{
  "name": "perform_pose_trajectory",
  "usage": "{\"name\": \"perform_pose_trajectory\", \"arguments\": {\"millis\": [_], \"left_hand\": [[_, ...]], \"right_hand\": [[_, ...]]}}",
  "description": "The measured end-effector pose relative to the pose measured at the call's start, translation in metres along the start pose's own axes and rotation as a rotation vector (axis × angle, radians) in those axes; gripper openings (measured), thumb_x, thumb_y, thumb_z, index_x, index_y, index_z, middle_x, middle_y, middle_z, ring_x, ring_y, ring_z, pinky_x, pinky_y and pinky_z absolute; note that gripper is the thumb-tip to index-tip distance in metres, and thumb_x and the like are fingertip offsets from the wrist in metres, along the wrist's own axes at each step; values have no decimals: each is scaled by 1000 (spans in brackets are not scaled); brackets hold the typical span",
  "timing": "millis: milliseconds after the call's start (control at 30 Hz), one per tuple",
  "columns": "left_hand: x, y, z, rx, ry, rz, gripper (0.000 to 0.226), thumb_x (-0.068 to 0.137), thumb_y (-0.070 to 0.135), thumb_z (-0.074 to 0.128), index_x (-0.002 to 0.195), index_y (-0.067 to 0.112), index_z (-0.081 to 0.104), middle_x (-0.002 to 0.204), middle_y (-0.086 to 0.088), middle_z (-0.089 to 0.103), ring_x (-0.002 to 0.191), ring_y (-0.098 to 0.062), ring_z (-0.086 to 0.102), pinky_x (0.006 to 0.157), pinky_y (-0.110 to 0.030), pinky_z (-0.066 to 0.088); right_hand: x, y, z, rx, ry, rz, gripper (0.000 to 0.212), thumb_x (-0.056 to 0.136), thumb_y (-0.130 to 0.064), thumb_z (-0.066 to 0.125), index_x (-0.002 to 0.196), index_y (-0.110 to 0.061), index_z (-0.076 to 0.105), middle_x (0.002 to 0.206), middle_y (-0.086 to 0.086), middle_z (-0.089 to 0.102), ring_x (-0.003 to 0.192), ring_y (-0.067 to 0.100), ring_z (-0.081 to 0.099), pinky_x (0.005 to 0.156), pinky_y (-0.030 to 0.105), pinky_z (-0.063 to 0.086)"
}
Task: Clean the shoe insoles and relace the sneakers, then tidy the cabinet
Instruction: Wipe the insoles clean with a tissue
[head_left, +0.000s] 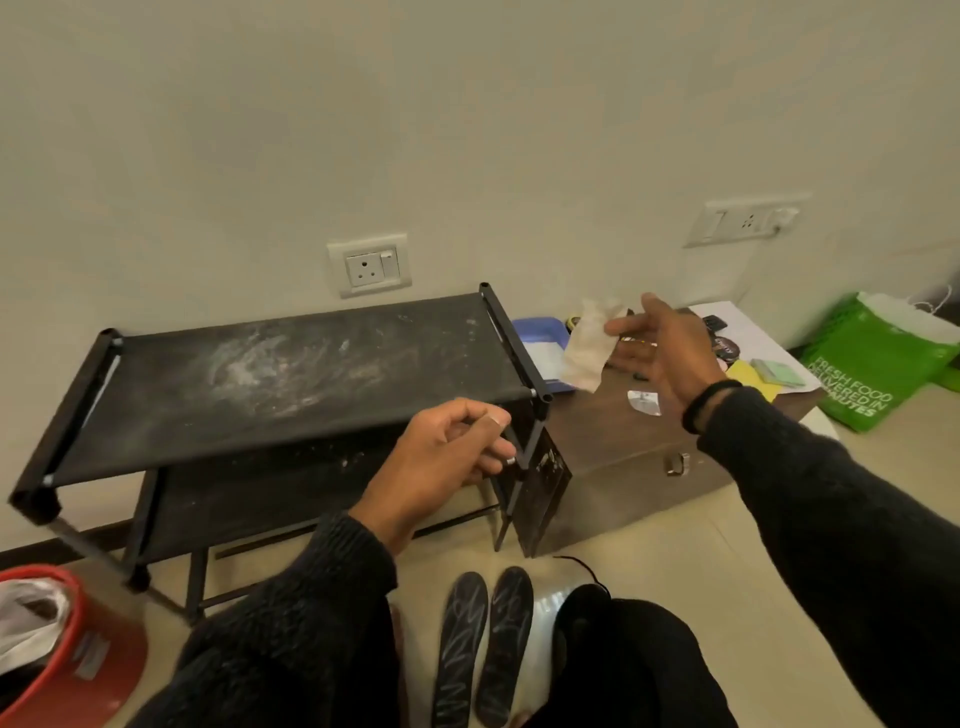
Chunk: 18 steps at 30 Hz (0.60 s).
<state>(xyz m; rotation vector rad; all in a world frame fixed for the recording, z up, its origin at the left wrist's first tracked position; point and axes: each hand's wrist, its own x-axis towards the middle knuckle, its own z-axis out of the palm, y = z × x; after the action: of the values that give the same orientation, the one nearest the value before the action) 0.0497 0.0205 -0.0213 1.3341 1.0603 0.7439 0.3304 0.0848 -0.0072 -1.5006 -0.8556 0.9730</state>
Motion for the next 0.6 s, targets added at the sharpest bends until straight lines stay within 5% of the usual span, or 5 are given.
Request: {"name": "perform_pose_trajectory", "arguments": {"millis": [267,400,600], "left_hand": [[-113,-7,9,-88,97,22,35,94,55,59,123,37,65,112,14,73,105,-2,68,96,-35,54],[-151,-46,22,-237,34,-94,35,94,42,67,121,20,71,112,-5,75,106,-22,71,97,-43,54],[-163,-106,31,-271,220,-213,22,97,25,66,112,12,75,104,-7,77,100,-26,73,95,-45,56]], "right_hand": [[-192,11,17,358,-326,170,38,101,-30,52,113,4,63,120,17,71,110,31,69,93,44,58],[-255,62,45,381,-324,230,38,101,-29,55,114,5,66,116,25,69,101,31,68,94,47,53],[-291,119,61,342,-252,189,24,92,-14,70,115,-8,70,113,12,73,104,28,71,87,44,58]]}}
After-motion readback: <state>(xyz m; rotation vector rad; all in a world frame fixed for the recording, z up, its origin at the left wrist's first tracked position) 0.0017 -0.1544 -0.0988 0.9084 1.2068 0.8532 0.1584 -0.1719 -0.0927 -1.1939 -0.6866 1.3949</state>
